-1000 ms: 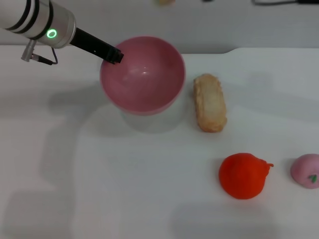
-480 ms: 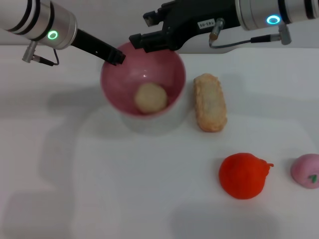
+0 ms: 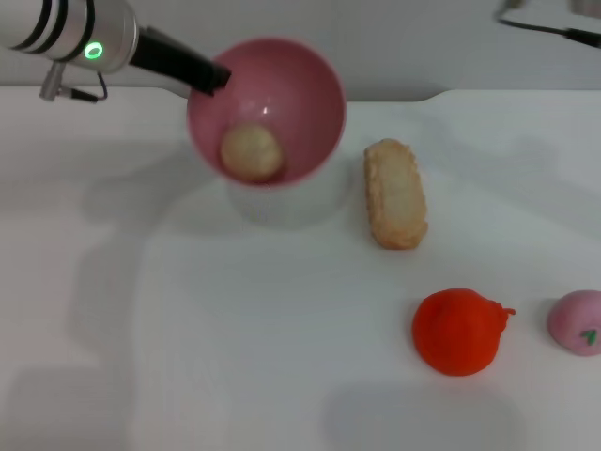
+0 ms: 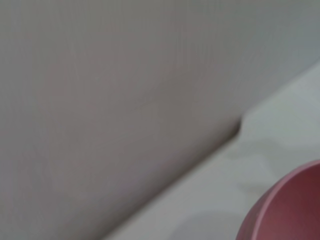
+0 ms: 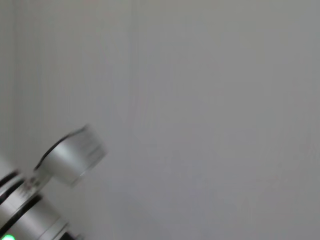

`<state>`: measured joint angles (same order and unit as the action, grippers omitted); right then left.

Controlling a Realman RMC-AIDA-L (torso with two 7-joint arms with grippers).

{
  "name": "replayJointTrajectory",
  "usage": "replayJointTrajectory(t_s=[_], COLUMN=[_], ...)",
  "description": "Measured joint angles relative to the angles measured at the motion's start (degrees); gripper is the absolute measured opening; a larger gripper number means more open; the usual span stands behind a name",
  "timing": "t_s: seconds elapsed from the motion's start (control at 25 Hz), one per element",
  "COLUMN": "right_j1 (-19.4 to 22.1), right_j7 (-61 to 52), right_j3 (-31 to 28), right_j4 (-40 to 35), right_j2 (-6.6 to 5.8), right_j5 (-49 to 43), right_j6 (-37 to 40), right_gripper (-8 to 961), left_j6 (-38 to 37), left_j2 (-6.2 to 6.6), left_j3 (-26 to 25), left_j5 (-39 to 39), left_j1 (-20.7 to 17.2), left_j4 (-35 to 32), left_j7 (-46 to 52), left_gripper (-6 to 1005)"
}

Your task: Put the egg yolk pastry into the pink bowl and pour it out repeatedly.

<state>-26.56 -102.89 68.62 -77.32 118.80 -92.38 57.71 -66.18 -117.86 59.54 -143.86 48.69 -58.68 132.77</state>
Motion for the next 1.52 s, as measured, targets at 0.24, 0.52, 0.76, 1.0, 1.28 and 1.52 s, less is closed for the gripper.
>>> replayJointTrajectory(t_s=[0.24,0.52,0.76,1.0,1.28,1.52], right_j1=[7.33,9.71,9.04,7.94,5.41,3.87], right_j7=[27.89,41.65,42.99,43.14,43.30,43.63], right_j3=[-0.14,-2.72,-6.46,-6.87,-8.45,-9.11], right_j4=[9.49,21.88,29.23,31.39,34.71,35.83], right_j2=[0.14,0.17,0.04,0.01,-0.04,-0.18], right_j5=[28.14,42.61,45.18,45.39,45.47,45.51], right_j6=[-1.08,-1.15,-1.20,-1.21,-0.75,-0.86], right_gripper=[605,606,606,606,606,606], left_j6=[17.18,36.36,54.61,71.67,88.44,98.30], left_j2=[-0.16,-0.17,-0.17,-0.08,0.25,0.03], left_j3=[9.63,24.70,37.27,47.51,56.05,59.65], left_j5=[13.44,17.23,16.87,16.65,15.20,12.40], left_j1=[-6.10,-14.28,-20.64,-24.16,-25.12,-25.38], left_j4=[-1.73,-5.78,-8.36,-8.46,-6.08,-3.60], left_j7=[-11.23,-19.28,-24.70,-31.18,-31.68,-32.14], left_gripper=[43,43,43,43,43,43])
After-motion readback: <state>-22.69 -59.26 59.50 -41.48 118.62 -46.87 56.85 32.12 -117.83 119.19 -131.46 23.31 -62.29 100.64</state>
